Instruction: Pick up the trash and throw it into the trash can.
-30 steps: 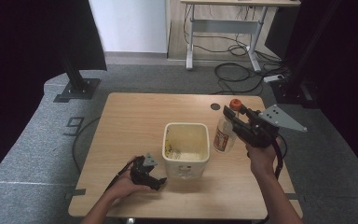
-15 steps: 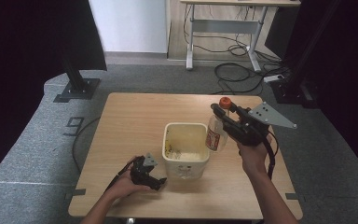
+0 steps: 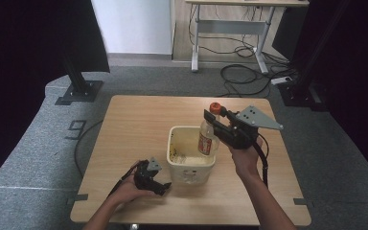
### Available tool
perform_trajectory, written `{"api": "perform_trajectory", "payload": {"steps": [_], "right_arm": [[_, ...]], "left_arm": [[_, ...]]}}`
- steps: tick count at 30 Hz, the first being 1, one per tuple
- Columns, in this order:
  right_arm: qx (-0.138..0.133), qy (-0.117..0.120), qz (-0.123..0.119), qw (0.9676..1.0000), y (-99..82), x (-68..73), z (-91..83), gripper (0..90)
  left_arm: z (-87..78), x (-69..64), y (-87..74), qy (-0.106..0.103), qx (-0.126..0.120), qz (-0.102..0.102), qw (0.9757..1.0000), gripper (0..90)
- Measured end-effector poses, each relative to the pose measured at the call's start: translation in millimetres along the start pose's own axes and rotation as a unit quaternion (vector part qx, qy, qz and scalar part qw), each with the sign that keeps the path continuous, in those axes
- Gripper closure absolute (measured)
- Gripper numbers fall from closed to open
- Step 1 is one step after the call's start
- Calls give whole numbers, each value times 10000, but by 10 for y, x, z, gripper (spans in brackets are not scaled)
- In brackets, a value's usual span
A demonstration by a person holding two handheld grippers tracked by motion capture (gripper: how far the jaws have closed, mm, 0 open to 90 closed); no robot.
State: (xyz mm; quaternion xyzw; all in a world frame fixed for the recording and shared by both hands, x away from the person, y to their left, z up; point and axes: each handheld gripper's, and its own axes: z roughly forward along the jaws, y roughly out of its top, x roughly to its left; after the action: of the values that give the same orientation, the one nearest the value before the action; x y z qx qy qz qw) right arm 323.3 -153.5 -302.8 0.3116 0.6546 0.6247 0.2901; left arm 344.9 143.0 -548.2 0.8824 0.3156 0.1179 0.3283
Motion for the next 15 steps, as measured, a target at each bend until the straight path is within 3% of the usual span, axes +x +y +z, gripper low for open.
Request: {"api": "perform_trajectory", "payload": {"steps": [9,15], "right_arm": [[233,21,-11,9997,-142,36,173,600],[583,-11,-36,9983,-372,20,277,600]], "left_arm": [[0,0,0,1,0,1,10000,0],[0,-1,0,1,0,-2,10000,0]]}}
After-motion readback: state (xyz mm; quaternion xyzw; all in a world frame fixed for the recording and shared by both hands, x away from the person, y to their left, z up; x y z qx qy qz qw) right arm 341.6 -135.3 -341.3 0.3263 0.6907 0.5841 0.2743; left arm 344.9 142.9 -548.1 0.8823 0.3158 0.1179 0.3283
